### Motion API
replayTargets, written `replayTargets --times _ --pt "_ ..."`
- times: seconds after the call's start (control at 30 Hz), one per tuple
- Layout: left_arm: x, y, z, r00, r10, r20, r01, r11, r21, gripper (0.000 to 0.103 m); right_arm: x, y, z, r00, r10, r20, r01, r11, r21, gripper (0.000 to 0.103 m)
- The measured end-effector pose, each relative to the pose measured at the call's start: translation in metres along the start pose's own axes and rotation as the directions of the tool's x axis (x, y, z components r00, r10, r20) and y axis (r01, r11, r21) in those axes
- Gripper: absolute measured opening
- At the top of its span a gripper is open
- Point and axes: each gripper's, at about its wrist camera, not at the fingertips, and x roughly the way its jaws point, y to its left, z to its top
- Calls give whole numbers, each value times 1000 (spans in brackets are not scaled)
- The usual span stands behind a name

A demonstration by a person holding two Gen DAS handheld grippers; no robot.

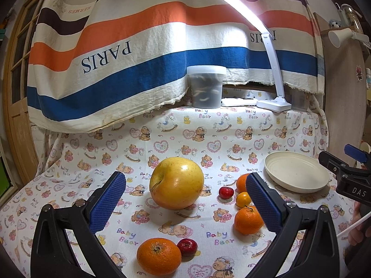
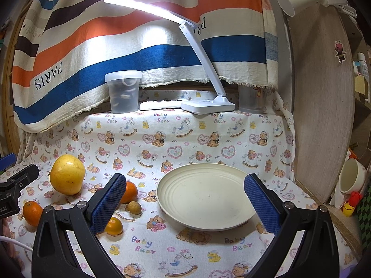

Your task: Organize fruits

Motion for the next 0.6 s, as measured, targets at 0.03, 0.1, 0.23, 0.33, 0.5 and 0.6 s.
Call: replayTargets --times 0.03,0.1,0.23,0.33,0.5,0.6 --pt "0 0 0 1000 0 1 0 1000 0 103 0 0 0 1000 0 0 0 1000 0 103" --pt "0 0 0 1000 0 1 0 1000 1 103 0 0 0 1000 0 0 0 1000 0 102" --pt "0 0 0 1000 0 1 0 1000 1 103 0 0 0 1000 4 0 -4 1000 -4 102" --pt "0 0 0 1000 0 1 0 1000 1 103 0 0 0 1000 3 0 -3 1000 -1 102" --pt "0 0 0 1000 0 1 0 1000 1 103 0 0 0 1000 3 0 -3 1000 -3 102" --pt "0 0 0 1000 0 1 0 1000 1 103 0 0 0 1000 3 0 -3 1000 -3 102"
